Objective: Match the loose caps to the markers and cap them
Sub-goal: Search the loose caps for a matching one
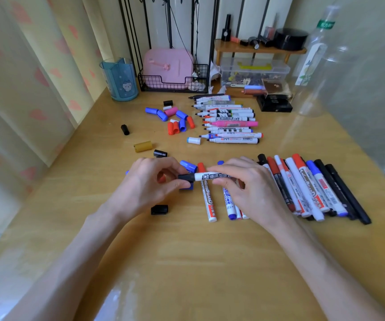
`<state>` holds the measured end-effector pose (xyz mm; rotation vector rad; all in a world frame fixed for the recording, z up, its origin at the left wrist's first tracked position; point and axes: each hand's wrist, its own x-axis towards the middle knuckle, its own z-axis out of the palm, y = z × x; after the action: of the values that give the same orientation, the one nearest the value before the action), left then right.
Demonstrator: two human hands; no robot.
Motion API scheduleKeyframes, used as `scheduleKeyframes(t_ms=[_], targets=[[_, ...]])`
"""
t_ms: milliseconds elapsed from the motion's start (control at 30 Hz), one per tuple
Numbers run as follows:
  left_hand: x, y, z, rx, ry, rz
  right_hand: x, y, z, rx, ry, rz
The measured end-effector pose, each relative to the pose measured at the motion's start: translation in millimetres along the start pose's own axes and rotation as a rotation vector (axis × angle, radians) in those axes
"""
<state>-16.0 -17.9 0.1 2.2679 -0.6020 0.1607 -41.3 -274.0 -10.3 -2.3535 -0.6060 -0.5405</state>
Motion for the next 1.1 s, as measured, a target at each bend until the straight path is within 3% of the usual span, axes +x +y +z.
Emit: scheduleKeyframes(t_ms=[233, 467, 667, 800, 967, 1100], targets=[[-1, -2, 5, -0.142, 0.036, -0.009, 1, 0, 3, -0.016, 0.050, -0.039], [0, 4, 4, -0.175, 0.034, 0.026, 3, -3, -3, 0.068, 0.011, 0.036], [0, 6, 8, -0.216, 0.045, 0.020, 2, -15, -9, -0.015, 0.008, 0.042], [1, 8, 15, -0.203, 0.044, 0.020, 4, -8, -24, -0.093, 0.062, 0.185], [1, 4, 22, -0.143, 0.021, 0.018, 4, 8, -48, -0.276, 0.005, 0.561], [0, 4, 26, -0.109, 0.002, 0.038, 0, 8, -48, -0.434, -0.064, 0.593]])
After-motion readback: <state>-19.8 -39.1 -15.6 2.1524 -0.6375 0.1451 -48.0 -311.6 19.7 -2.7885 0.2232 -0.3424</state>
